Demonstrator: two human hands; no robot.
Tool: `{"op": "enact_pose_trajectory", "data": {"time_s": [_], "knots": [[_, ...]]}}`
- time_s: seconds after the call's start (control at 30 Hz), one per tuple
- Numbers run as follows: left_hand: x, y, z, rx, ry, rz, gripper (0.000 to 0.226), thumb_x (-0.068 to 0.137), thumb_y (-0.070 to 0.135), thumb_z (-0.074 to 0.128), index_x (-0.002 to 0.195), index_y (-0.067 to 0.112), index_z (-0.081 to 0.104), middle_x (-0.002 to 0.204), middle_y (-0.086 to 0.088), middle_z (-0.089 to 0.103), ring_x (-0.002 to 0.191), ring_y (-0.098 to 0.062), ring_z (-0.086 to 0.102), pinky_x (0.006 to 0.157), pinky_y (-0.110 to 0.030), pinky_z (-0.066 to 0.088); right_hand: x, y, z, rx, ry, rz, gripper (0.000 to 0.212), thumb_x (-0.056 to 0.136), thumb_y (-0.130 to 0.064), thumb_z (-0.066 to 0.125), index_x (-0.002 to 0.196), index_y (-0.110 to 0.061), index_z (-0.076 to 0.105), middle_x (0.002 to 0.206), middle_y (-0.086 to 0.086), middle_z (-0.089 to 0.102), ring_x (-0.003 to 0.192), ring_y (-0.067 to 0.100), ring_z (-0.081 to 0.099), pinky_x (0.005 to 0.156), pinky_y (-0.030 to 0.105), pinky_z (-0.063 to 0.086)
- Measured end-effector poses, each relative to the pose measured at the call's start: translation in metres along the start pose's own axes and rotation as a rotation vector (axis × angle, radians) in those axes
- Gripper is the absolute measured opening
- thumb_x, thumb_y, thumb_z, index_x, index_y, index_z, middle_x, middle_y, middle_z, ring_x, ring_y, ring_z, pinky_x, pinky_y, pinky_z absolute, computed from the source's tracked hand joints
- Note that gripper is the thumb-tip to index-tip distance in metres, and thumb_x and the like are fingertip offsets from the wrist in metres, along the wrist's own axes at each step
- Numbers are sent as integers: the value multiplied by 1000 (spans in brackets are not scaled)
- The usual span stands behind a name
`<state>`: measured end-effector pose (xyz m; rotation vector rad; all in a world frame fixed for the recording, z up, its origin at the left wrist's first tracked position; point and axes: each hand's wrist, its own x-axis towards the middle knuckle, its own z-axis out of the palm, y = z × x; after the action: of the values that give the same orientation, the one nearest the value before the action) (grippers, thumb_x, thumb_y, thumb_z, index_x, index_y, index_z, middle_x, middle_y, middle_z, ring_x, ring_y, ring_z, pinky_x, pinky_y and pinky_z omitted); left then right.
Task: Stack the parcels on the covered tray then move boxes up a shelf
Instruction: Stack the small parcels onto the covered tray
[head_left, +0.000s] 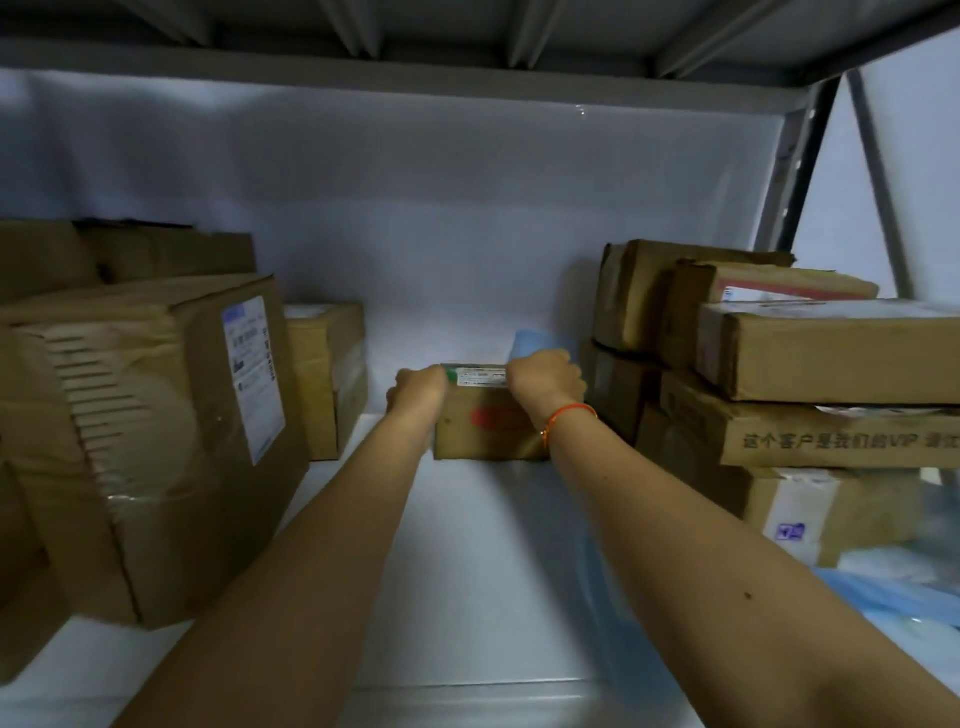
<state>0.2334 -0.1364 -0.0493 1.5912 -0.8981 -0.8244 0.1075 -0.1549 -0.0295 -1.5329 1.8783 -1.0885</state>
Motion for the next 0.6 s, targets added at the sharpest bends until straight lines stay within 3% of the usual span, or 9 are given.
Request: {"op": "enact_pose_trajectory", "data": {"time_s": [0.1, 0.2, 0.27, 0.37, 0.43, 0.47, 0.53, 0.6], "knots": [[15, -10, 6, 2, -29, -22, 57, 80, 35, 40, 130, 10, 51, 127, -12, 56, 97, -25, 56, 59, -25, 41, 6, 5, 3, 13, -41, 28, 54, 89, -26, 50, 134, 2, 43, 142, 16, 46, 130, 35, 45, 106, 34, 35], [50, -30, 17, -10, -47, -52, 69, 66, 40, 37, 128, 15, 55, 122, -11, 62, 103, -29, 61, 84, -36, 54, 6, 10, 5, 21, -86, 8, 46, 87, -23, 46, 126, 0, 56, 137, 18, 51, 122, 37, 52, 103, 35, 40], [39, -29, 18, -74, -89, -72, 58, 75, 40, 41, 125, 15, 58, 117, -9, 65, 98, -28, 64, 83, -38, 56, 7, 13, 7, 28, -98, -9, 42, 89, -21, 42, 121, 0, 59, 134, 20, 53, 120, 37, 52, 104, 37, 41], [7, -19, 15, -170, -159, -52, 30, 97, 25, 39, 114, 15, 62, 102, -7, 67, 79, -22, 63, 59, -25, 51, 4, 14, 10, 95, -107, -13, 34, 90, -18, 38, 112, -5, 62, 131, 17, 57, 119, 35, 53, 107, 39, 39], [6, -19, 15, -210, -141, -46, 33, 98, 22, 37, 117, 14, 63, 106, -9, 67, 83, -24, 63, 60, -25, 51, 1, 14, 9, 136, -118, -10, 26, 87, -19, 38, 96, -11, 61, 128, 15, 59, 117, 34, 54, 106, 43, 39], [3, -19, 13, -227, -131, -42, 34, 97, 25, 38, 117, 14, 64, 108, -9, 68, 88, -26, 64, 67, -28, 55, -2, 14, 8, 164, -144, 3, 27, 89, -20, 38, 97, -10, 62, 128, 14, 59, 118, 33, 55, 104, 41, 41], [4, -20, 7, -264, -120, -39, 36, 93, 34, 43, 113, 14, 66, 104, -8, 70, 91, -28, 66, 81, -37, 57, -12, 10, 3, 219, -177, 23, 37, 92, -22, 42, 121, -5, 59, 130, 15, 57, 120, 32, 55, 98, 36, 44], [19, -27, 2, -305, -84, -30, 47, 81, 46, 47, 112, 16, 66, 101, -8, 70, 90, -30, 68, 84, -48, 57, -20, 4, 0, 264, -120, 10, 46, 90, -28, 45, 129, -5, 50, 130, 17, 57, 119, 34, 55, 99, 38, 44]]}}
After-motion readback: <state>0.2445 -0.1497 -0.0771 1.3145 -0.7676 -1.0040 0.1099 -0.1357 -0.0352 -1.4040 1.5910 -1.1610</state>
